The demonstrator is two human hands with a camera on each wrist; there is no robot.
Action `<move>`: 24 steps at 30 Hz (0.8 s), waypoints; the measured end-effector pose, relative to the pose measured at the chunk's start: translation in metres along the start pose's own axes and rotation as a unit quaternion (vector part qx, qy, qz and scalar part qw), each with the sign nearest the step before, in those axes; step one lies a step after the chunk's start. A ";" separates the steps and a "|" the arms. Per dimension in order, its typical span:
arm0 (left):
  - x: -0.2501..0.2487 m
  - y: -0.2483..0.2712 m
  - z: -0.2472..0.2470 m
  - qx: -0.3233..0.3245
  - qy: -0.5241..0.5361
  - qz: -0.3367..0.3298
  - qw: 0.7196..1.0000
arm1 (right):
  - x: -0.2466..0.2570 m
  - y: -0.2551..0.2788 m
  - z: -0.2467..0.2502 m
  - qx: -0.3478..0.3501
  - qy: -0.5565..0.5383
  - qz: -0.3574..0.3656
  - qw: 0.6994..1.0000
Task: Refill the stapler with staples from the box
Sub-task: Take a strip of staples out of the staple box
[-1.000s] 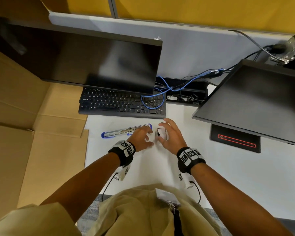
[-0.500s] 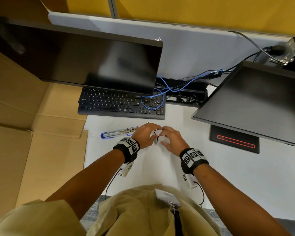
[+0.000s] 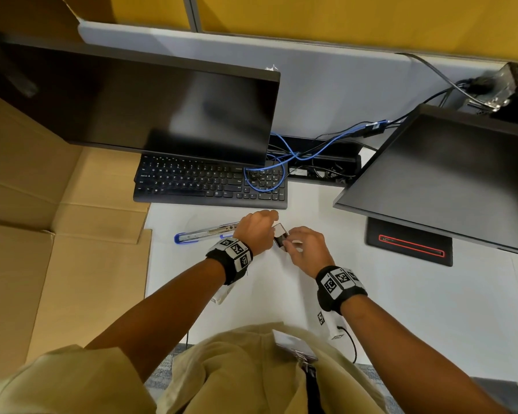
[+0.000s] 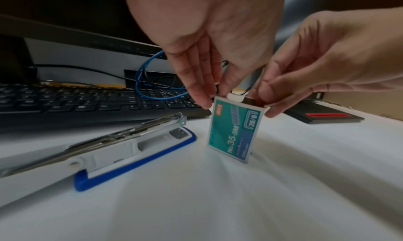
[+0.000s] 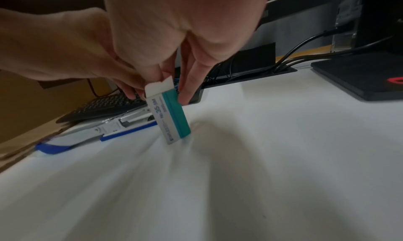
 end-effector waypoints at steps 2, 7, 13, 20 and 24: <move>0.002 0.001 0.002 -0.001 0.008 -0.006 1.000 | 0.002 -0.005 0.000 -0.006 -0.008 -0.011 1.000; -0.007 0.003 0.000 0.026 -0.038 -0.032 0.998 | 0.007 -0.010 0.004 -0.013 -0.012 -0.011 1.000; -0.019 -0.004 0.001 0.043 -0.099 0.005 0.994 | 0.018 -0.009 0.004 -0.003 0.018 0.028 0.999; 0.002 0.000 0.006 0.024 0.020 0.086 0.996 | 0.016 -0.012 -0.008 0.033 0.101 0.000 0.994; 0.017 0.002 0.007 0.022 0.082 0.065 0.994 | 0.029 -0.024 -0.018 0.060 0.199 -0.023 0.978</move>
Point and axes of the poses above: each hand's wrist, its own y-axis away from the middle knuckle, its own z-axis out of the back of the hand, x = y × z, the point moved 9 cm from there along -y, towards the middle knuckle, and after that the axes turned 11 degrees about -x, right-handed, at the moved point
